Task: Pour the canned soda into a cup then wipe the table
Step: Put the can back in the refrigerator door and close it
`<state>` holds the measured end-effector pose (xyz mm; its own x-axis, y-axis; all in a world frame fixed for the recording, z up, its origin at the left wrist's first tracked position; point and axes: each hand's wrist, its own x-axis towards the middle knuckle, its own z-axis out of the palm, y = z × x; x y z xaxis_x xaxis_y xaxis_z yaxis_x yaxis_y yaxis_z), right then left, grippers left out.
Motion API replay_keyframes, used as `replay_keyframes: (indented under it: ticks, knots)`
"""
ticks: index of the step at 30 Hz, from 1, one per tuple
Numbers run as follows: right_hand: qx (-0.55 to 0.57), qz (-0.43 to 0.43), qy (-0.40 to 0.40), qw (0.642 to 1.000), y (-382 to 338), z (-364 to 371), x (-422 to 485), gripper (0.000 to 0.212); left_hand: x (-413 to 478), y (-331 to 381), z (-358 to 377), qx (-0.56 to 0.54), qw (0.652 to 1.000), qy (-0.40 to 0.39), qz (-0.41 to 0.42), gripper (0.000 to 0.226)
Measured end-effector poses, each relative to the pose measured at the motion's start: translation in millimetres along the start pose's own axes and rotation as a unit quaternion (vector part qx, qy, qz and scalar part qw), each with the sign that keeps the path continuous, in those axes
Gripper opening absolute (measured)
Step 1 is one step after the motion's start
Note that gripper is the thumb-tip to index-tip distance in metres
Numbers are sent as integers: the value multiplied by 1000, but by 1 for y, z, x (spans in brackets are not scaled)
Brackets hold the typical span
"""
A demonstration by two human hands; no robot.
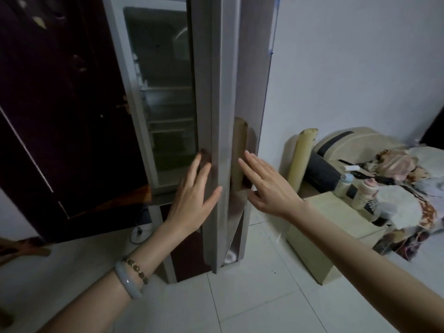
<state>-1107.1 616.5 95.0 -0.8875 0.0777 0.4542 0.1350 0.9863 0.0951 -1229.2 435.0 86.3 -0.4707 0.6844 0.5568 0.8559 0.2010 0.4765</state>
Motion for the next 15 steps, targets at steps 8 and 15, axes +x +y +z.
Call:
replay_keyframes:
  ticks: [8, 15]
  knots:
    - [-26, -134, 25, 990, -11, 39, 89, 72, 20, -66, -24, 33, 992, 86, -88, 60]
    - [-50, -211, 26, 976, -18, 72, 163, 75, 47, -120, -41, 21, 978, 146, -146, 45]
